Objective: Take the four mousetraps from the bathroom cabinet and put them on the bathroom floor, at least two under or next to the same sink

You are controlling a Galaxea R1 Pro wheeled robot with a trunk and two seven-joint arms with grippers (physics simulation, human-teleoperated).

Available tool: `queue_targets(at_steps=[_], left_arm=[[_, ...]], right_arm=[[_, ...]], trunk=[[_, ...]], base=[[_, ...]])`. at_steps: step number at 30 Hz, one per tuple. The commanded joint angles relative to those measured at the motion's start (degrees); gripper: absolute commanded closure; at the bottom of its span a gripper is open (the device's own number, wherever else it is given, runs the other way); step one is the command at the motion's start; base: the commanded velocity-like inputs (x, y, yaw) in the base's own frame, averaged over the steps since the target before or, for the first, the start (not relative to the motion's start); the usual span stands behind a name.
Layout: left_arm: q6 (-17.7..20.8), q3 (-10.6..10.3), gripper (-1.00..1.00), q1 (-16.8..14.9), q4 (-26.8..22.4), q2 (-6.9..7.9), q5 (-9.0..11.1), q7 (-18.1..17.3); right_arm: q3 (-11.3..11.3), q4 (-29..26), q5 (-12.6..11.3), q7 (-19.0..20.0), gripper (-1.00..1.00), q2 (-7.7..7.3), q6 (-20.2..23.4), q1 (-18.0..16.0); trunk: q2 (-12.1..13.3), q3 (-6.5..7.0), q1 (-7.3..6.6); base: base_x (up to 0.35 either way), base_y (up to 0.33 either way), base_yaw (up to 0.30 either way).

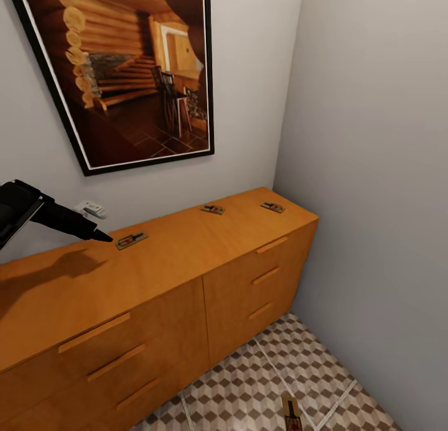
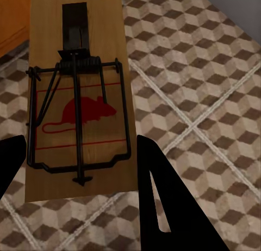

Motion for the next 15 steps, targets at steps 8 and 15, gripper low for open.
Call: queue_targets(at_steps=[8, 15], left_arm=[[0.2, -0.1, -1.00, 0.0, -0.3, 0.21, -0.1, -0.5], [-6.3, -0.1, -1.00, 0.0, -1.0, 1.12, 0.0, -3.6]], right_arm=[[-0.3, 0.0, 0.3, -0.3, 1.00, 0.02, -0.2, 0.0], [-0.3, 0.0, 0.3, -0.3, 1.00, 0.01, -0.2, 0.0]], trunk=[[0.0, -0.12, 0.00], [0.0, -0.13, 0.00]], base=[[0.000, 0.000, 0.000], [0.000, 0.000, 0.000]])
